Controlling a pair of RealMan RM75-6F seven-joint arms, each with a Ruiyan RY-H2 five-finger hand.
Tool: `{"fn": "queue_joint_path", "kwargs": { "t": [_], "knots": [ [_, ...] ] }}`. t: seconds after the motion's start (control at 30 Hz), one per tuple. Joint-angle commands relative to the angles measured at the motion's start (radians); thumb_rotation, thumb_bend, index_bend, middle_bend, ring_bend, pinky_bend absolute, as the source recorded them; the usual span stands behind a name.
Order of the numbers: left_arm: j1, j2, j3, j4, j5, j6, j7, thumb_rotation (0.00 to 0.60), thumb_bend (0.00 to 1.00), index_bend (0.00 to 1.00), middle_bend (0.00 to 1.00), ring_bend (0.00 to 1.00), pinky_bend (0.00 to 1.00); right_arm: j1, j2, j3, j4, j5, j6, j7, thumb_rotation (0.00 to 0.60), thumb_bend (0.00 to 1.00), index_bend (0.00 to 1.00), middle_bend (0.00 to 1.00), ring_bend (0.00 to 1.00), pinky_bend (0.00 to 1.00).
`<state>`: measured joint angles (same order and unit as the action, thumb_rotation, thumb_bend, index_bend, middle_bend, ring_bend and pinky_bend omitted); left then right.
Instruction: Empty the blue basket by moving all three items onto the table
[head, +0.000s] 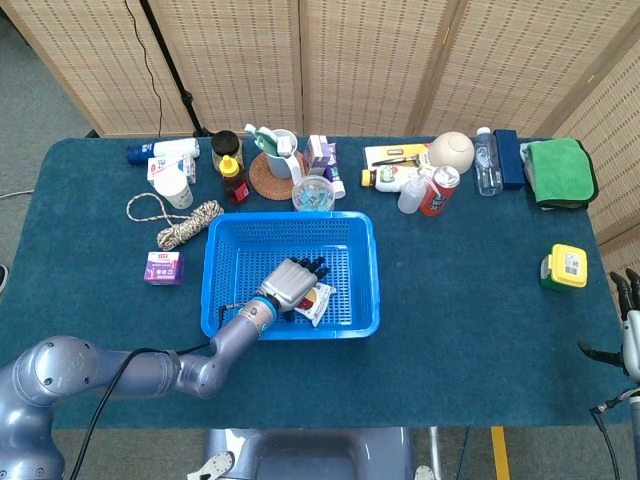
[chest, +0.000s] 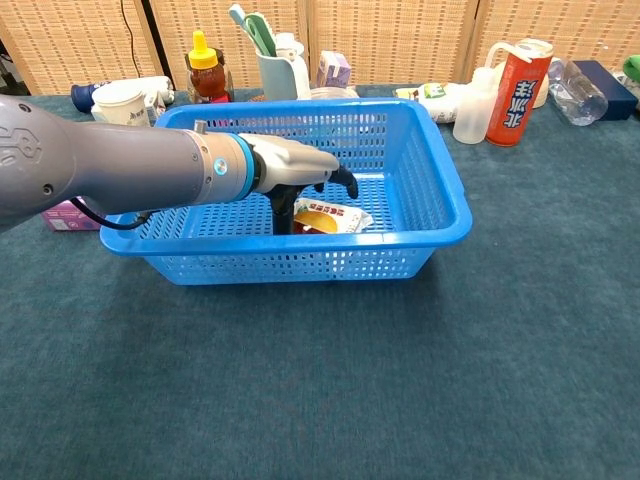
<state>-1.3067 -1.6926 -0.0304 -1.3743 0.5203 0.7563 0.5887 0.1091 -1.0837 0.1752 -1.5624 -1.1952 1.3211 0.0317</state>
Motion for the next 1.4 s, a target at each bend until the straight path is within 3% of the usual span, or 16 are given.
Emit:
{"fn": "queue_joint_path", "kwargs": {
  "t": [0.03,0.17,0.27,0.67,0.97,1.13,1.23,1.4],
  "knots": [
    [-0.001,-0.002,-0.002,0.0,-0.008,0.0,0.009,0.6,0.06,0.28,0.23,0.28,0.36,0.0,0.0,0.0,0.0,0.0,0.0,0.0,0.6,0.0,0.0,0.0,0.0,0.0],
    [0.007,-0.004,-0.007,-0.001,-0.011,0.022,0.017,0.6,0.1,0.45,0.38,0.4,0.45,0.001,-0.001,-0.001,0.002,0.0,-0.003,0.001,0.6,0.0,0.0,0.0,0.0,0.0],
    [0.01,-0.003,-0.009,-0.002,-0.016,0.029,0.025,0.6,0.11,0.51,0.43,0.44,0.48,0.002,-0.001,-0.001,0.002,-0.001,-0.004,0.001,0.6,0.0,0.0,0.0,0.0,0.0],
    [0.061,0.089,-0.079,-0.09,0.079,0.083,-0.042,0.6,0.13,0.53,0.45,0.45,0.49,0.0,0.002,-0.002,-0.003,-0.006,0.0,0.004,0.6,0.0,0.0,0.0,0.0,0.0],
    [0.132,0.257,-0.125,-0.249,0.188,0.152,-0.122,0.6,0.13,0.53,0.45,0.45,0.49,-0.004,0.005,-0.004,-0.01,-0.017,0.009,0.008,0.6,0.0,0.0,0.0,0.0,0.0],
    [0.225,0.427,-0.13,-0.361,0.25,0.216,-0.189,0.6,0.13,0.53,0.45,0.45,0.49,-0.007,0.008,-0.012,-0.024,-0.037,0.022,0.004,0.6,0.0,0.0,0.0,0.0,0.0],
    [0.322,0.543,-0.095,-0.365,0.26,0.225,-0.27,0.6,0.13,0.52,0.45,0.44,0.49,-0.012,0.01,-0.022,-0.042,-0.064,0.037,-0.002,0.6,0.0,0.0,0.0,0.0,0.0],
    [0.413,0.577,-0.059,-0.254,0.263,0.162,-0.392,0.6,0.13,0.52,0.44,0.41,0.49,-0.014,0.009,-0.033,-0.056,-0.088,0.048,-0.018,0.6,0.0,0.0,0.0,0.0,0.0]
  ]
}}
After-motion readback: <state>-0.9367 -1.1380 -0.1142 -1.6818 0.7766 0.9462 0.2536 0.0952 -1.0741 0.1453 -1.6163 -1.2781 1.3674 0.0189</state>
